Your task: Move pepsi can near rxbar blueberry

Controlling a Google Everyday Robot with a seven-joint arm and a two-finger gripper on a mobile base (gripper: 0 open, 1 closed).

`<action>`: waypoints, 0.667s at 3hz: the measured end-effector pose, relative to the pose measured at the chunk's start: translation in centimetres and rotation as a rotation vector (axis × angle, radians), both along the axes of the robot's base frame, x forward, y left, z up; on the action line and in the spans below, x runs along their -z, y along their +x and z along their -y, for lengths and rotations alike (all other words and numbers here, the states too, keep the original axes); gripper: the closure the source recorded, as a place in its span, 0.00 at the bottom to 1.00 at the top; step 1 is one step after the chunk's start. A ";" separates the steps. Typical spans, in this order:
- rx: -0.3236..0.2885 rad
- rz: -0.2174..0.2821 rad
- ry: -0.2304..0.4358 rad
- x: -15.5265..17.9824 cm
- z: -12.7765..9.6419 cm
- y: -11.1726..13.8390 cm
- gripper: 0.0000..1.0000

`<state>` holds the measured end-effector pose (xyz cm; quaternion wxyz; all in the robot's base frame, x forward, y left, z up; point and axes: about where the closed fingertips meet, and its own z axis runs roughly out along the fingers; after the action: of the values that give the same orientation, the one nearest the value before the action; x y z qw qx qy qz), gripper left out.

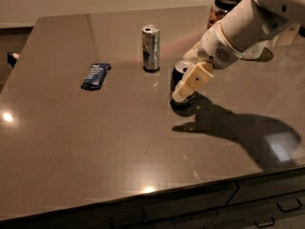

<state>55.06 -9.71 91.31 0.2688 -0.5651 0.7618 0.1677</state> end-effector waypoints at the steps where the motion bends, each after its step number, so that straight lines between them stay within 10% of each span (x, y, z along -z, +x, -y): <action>1: -0.025 -0.003 0.026 -0.3 -1.1 0.2 0.39; 2: -0.048 -0.006 0.041 -1.3 -2.1 1.4 0.70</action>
Offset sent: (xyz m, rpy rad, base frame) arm 0.0229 0.0221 0.0222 0.0543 0.0045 0.0564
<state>56.46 -7.58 92.61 0.2741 -0.5770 0.7452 0.1915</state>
